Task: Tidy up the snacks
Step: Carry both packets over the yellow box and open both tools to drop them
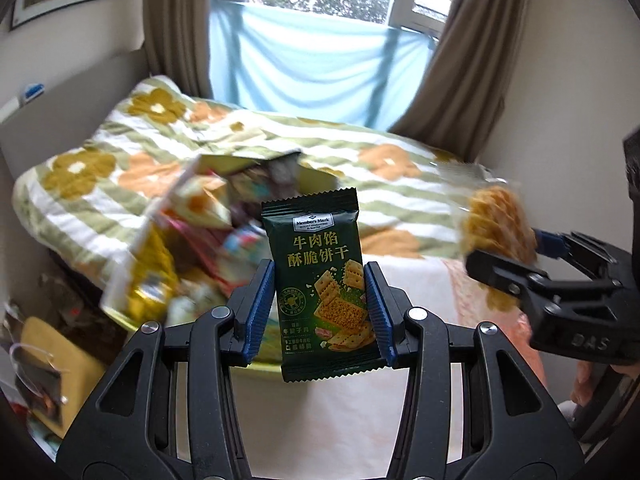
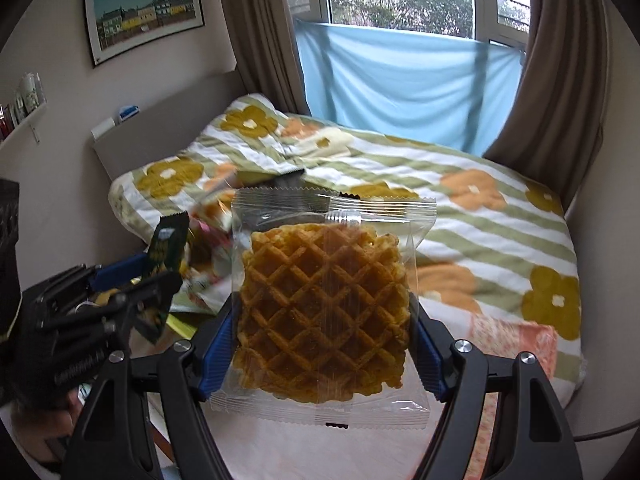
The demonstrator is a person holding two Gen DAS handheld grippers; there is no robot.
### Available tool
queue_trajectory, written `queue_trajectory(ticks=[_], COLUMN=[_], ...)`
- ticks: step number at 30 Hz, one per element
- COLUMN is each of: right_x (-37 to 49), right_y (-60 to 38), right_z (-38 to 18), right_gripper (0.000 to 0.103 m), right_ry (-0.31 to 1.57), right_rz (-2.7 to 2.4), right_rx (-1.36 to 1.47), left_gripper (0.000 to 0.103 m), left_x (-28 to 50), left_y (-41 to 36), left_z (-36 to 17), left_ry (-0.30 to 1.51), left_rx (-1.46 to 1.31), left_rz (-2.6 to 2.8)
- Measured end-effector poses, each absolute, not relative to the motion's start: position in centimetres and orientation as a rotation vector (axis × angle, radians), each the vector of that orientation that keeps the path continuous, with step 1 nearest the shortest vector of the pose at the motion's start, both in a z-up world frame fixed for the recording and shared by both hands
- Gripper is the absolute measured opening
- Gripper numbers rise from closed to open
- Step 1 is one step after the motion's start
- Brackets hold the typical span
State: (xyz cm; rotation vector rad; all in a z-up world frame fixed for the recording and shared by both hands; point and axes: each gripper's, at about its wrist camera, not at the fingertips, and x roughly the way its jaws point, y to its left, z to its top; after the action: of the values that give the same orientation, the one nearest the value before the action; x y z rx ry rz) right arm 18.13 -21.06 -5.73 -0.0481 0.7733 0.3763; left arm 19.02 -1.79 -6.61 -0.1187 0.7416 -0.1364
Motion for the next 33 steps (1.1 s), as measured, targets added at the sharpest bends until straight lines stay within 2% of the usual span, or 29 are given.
queue_trajectory(ticks=[10, 21, 22, 23, 24, 26, 33], right_x=[21.7, 23.2, 23.3, 23.4, 23.6, 24.0, 25.8], right_y=[-12.1, -9.1, -9.2, -9.3, -9.4, -9.5, -9.8], right_z=[-6.6, -9.3, -9.4, -9.5, -9.6, -9.6, -9.5], right_gripper=[0.072, 0.072, 0.072, 0.072, 0.072, 0.072, 0.073], right_ry=[0.817, 0.881, 0.886, 0.892, 0.896, 0.904, 0.919], right_rz=[0.318, 0.154, 0.146, 0.139, 0.133, 0.126, 0.151], right_rx=[0.048, 0.153, 0.160, 0.169, 0.180, 0.197, 0.213], left_gripper=[0.041, 0.043, 0.056, 0.086, 0.101, 0.103, 0.103], left_x=[25.7, 29.8, 29.9, 29.9, 29.8, 29.2, 29.3], left_y=[8.3, 9.4, 9.3, 9.1, 9.0, 9.2, 9.8], left_z=[-8.6, -13.7, -13.8, -13.9, -13.8, -13.4, -13.2], left_ry=[0.865, 1.000, 1.006, 1.008, 0.994, 0.927, 0.976], left_rx=[-0.088, 0.034, 0.034, 0.038, 0.048, 0.079, 0.093], left_rz=[-0.203, -0.363, -0.381, -0.391, -0.393, -0.381, -0.336])
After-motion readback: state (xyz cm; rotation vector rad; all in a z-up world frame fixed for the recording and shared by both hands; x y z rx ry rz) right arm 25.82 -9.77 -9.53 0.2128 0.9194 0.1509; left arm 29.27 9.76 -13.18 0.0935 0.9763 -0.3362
